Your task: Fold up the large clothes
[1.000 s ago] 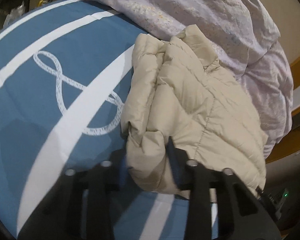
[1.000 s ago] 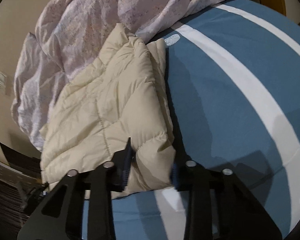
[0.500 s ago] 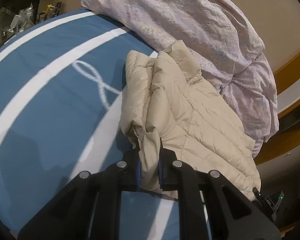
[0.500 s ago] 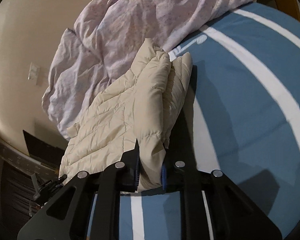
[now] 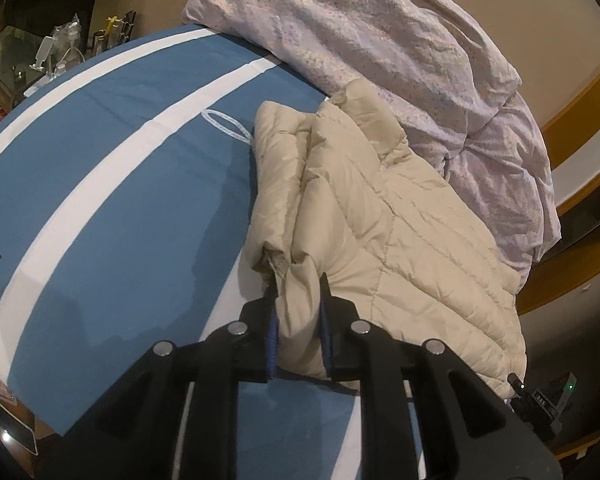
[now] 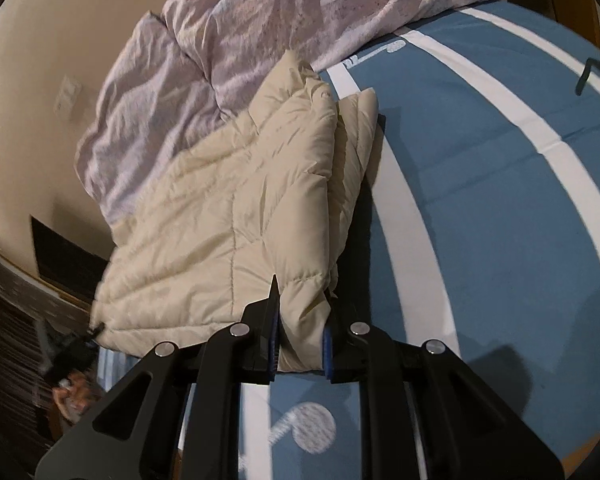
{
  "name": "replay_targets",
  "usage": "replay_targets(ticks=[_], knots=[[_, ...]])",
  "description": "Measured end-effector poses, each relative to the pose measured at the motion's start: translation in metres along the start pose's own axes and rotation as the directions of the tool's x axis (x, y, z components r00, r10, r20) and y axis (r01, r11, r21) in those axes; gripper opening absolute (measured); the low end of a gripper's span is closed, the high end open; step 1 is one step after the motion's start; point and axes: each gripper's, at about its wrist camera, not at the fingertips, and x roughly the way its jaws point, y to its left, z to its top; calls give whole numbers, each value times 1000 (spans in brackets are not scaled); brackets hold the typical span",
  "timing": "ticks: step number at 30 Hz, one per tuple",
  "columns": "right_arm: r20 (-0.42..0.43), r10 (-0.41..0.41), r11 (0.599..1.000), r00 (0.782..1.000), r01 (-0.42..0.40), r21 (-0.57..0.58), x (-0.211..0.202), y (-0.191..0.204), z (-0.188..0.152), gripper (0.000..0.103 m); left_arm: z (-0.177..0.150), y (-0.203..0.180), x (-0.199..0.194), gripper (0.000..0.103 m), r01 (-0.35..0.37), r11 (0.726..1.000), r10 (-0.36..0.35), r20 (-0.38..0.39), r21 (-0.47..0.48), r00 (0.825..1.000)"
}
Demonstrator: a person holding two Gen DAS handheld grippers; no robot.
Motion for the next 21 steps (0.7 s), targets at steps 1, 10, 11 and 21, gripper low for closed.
replay_targets(ticks=[1,10,11,21], knots=[[-1,-31,999,1000,31,-21,0,3,-1,18,0,2,0,20,-3,1000,3,0,-1,1000],[210,-232,944,950,272,-187,-20,45,4,40,-2,9,-1,64,-5,999,6,6,-35,1000],[214,-217,943,952,261,-205,-19,51,4,40,-2,9,-1,66,0,999,0,3,-41,1000],[206,-243,849,948,311,-428,36,94,-25,40,-11,1,16,76,35,995,-39,-33,-95,999]])
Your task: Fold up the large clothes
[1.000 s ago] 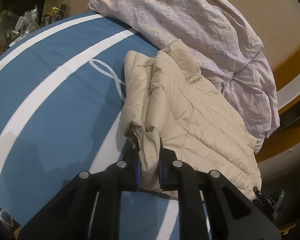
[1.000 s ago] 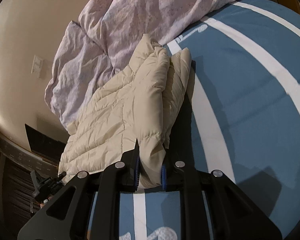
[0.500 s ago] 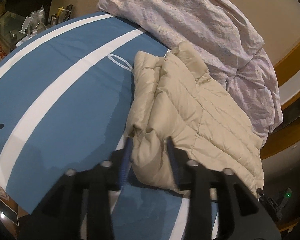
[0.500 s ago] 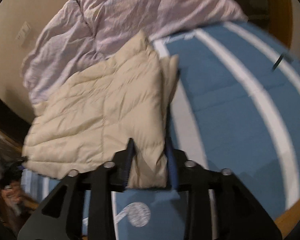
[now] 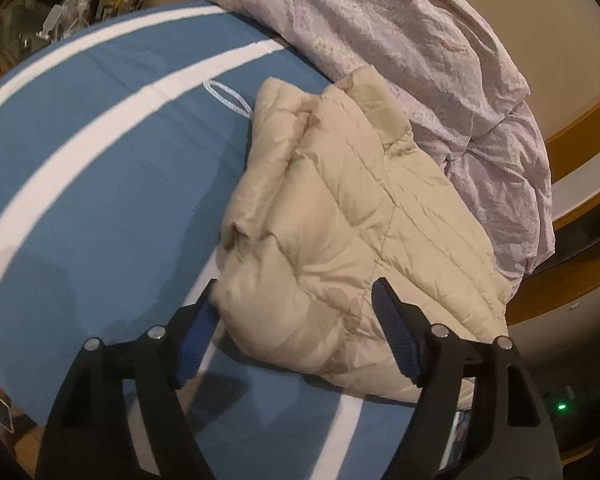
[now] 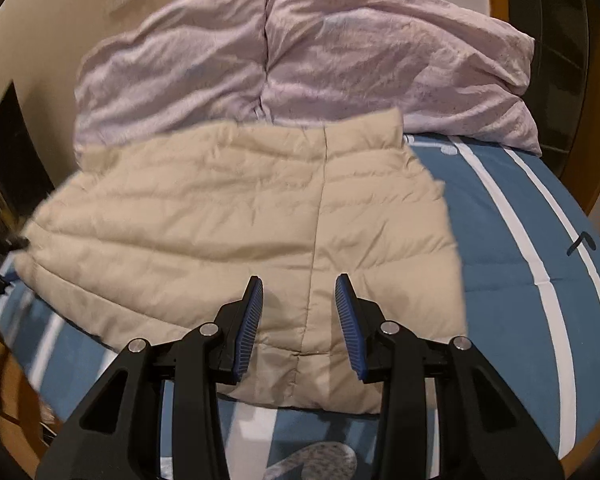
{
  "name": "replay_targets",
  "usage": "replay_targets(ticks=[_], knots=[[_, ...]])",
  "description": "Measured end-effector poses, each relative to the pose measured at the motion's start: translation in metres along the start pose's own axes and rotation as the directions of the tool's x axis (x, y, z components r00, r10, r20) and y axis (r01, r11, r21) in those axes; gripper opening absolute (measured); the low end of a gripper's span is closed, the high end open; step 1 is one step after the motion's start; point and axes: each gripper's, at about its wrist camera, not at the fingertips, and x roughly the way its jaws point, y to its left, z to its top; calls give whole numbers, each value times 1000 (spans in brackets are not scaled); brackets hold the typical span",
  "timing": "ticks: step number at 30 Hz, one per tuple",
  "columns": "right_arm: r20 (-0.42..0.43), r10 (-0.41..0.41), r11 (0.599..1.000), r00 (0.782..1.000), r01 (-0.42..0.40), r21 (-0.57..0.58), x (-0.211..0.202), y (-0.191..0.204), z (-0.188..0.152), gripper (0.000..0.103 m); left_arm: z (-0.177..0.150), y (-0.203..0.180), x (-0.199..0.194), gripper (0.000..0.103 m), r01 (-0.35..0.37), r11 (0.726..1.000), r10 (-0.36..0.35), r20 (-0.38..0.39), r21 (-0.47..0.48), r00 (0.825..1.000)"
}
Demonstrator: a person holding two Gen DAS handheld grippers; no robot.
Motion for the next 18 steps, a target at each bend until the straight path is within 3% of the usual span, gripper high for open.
replay_targets(ticks=[8,14,18], knots=[[-31,-26,1000,999,25,-19,22,2,-17,40,-2,-3,13,77,21,997,-21,-2,-79,1000],[-34,0,1000,999,0,-3,21,-2,-17,40,18,6,14,79,-69,993,68,-8,-97,998],[-35,14,1000,999,-13,8,23,-3,-17,40,33,10,16,81,-50,995,47,-40,-85,998]])
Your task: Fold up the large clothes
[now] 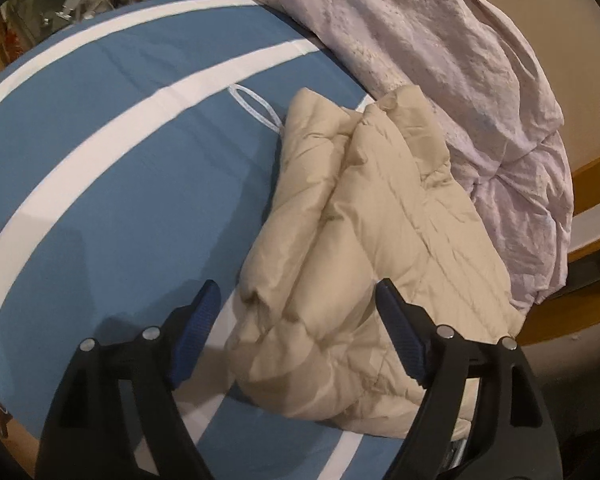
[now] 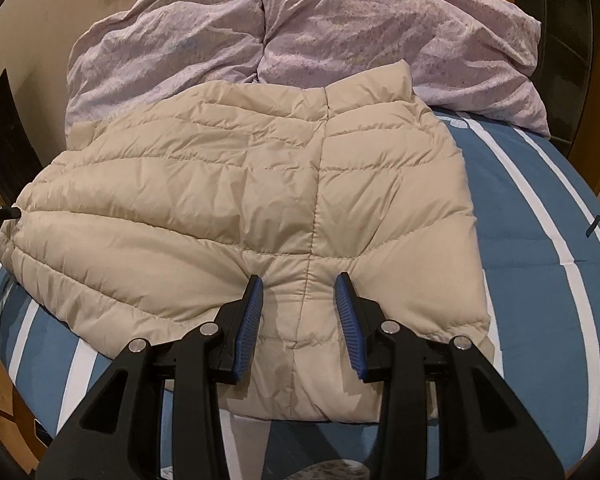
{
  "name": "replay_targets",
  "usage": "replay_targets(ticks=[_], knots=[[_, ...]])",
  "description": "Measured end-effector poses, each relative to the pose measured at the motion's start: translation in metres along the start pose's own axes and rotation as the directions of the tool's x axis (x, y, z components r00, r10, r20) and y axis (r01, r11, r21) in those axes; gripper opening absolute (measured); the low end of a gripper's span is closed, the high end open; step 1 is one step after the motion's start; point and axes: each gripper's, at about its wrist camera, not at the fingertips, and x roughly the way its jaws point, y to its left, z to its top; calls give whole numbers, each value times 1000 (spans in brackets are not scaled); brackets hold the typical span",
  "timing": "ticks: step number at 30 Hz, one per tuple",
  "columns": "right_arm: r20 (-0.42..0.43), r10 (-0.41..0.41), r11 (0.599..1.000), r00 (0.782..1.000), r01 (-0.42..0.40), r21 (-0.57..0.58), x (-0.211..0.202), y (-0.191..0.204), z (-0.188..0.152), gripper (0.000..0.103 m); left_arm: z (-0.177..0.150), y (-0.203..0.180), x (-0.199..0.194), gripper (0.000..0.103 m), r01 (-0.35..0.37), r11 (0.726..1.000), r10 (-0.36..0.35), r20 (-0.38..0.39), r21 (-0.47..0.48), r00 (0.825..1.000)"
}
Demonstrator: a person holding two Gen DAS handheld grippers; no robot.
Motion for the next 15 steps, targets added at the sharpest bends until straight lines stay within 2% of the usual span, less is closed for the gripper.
replay_targets(ticks=[4,8,12,15], knots=[[-1,3,1000,1000,-3,1,1,0,0,40,3,-9,16,83,4,999,-2,-56,37,998],[-4,10,1000,1000,-10,5,1,0,0,40,4,-20,23,84,-29,997,32,-41,75,999],[-9,15,1000,1000,-15,8,-1,-2,-1,40,1,-26,26,75,-40,995,43,-36,96,998],[-17,13,1000,1000,-13,-1,-6,-1,-2,40,-1,-24,26,74,-39,995,42,-31,95,999]])
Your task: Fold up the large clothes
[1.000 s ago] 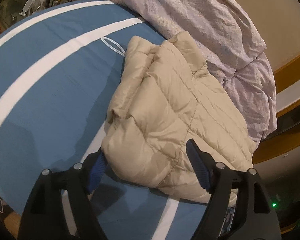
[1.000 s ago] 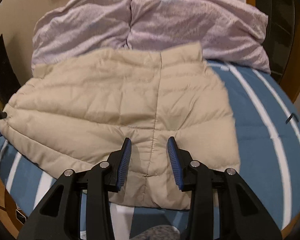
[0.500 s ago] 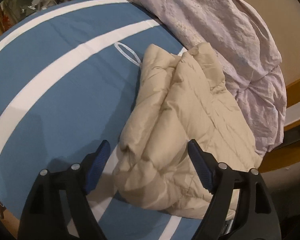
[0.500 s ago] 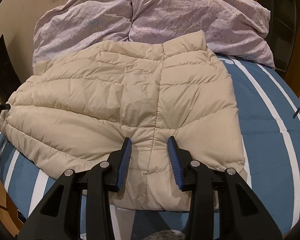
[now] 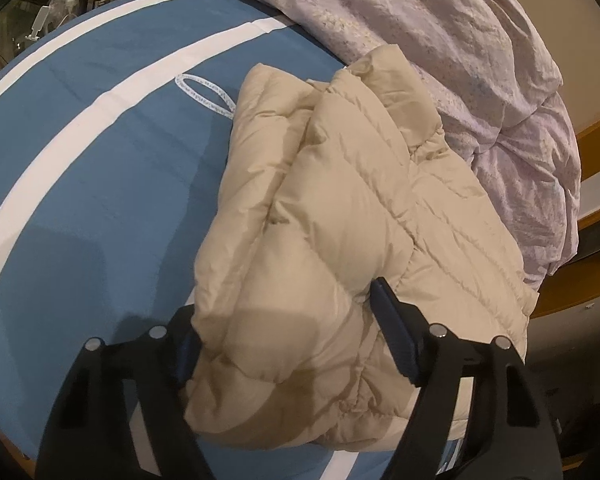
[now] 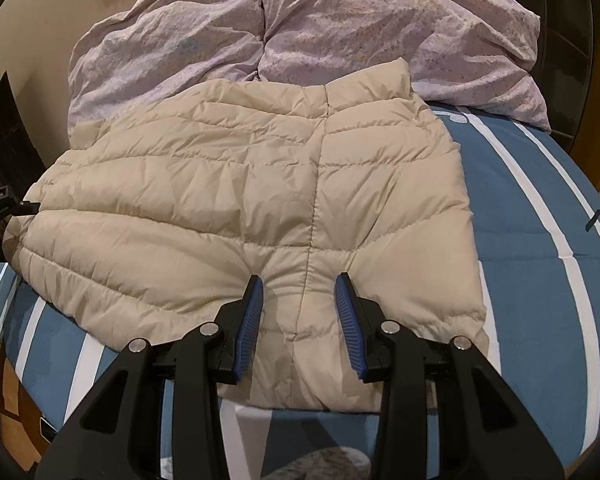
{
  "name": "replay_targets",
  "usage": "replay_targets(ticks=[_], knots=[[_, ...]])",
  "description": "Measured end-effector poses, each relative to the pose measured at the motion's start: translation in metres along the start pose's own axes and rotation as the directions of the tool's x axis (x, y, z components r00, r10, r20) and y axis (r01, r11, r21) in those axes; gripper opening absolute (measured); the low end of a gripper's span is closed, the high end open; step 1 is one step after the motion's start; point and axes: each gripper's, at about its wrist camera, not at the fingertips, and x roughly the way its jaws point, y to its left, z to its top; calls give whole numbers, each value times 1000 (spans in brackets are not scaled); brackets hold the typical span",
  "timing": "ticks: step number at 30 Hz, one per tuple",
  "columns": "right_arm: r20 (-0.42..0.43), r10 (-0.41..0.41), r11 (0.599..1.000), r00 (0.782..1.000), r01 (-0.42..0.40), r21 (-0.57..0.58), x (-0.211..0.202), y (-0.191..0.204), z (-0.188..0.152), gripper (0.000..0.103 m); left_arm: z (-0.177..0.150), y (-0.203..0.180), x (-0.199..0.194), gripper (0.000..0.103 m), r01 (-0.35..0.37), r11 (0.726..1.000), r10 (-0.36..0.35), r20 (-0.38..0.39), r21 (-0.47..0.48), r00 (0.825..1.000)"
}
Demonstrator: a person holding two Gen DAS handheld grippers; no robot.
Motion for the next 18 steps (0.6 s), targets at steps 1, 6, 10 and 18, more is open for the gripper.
replay_targets(ticks=[1,6,10,18], knots=[[-2,-4,1000,1000,4,-8,-1,1,-1,40,-1,0,0,74,0,1000,0,1,-3,1000],[-1,-37,998,999,37,-45,7,7,-3,40,-5,-7,0,46,9,1000,-9,3,2,1000],[6,-36,998,999,36,-47,7,7,-4,40,-5,-14,-12,24,68,998,-68,15,-4,998],[1,8,1000,1000,-8,-9,7,-1,-3,40,-7,-45,-43,18,212,977,-212,73,-3,975]])
